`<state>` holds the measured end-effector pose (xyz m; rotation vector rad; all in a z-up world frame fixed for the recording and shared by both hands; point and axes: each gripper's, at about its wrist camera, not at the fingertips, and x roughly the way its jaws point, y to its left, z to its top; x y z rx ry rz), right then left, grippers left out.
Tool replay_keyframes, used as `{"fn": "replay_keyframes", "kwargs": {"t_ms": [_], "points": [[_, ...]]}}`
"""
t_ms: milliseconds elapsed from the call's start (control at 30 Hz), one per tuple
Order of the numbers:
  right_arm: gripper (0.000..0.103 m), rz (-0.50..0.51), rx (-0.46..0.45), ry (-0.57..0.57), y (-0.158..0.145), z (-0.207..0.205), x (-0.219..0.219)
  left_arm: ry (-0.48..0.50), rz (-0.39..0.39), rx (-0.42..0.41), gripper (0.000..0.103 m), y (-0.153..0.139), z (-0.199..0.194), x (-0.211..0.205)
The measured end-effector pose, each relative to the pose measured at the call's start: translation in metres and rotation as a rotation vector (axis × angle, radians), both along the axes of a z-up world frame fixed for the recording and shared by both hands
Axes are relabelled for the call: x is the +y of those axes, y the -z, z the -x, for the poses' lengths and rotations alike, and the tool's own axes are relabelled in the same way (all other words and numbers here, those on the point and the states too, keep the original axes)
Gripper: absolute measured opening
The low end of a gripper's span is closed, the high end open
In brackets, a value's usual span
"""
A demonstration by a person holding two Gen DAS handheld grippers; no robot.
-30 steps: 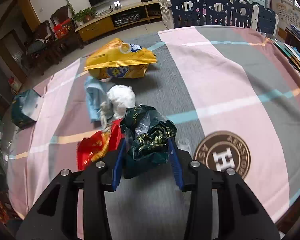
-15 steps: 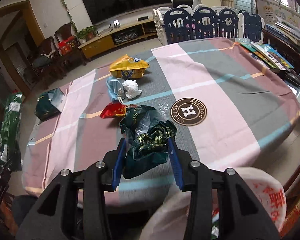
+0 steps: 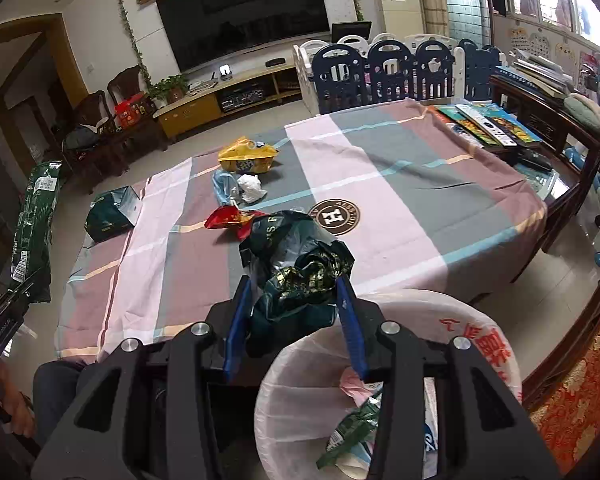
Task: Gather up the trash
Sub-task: 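Carry the dark green foil bag to the bin with the right tool and release it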
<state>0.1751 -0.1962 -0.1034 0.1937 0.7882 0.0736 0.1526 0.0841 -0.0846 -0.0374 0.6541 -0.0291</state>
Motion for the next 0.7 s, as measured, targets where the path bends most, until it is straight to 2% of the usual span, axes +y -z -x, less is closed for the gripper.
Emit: {"fn": "replay_keyframes", "kwargs": {"t_ms": [500, 700], "points": [[0.043, 0.059, 0.076, 0.073, 0.02, 0.017, -0.021, 0.013, 0.005, -0.001, 0.013, 0.002, 0.011, -0.001], [0.043, 0.041, 0.117, 0.092, 0.035, 0.02, -0.026, 0.023, 0.002, 0.01, 0.013, 0.005, 0.012, -0.006]]}}
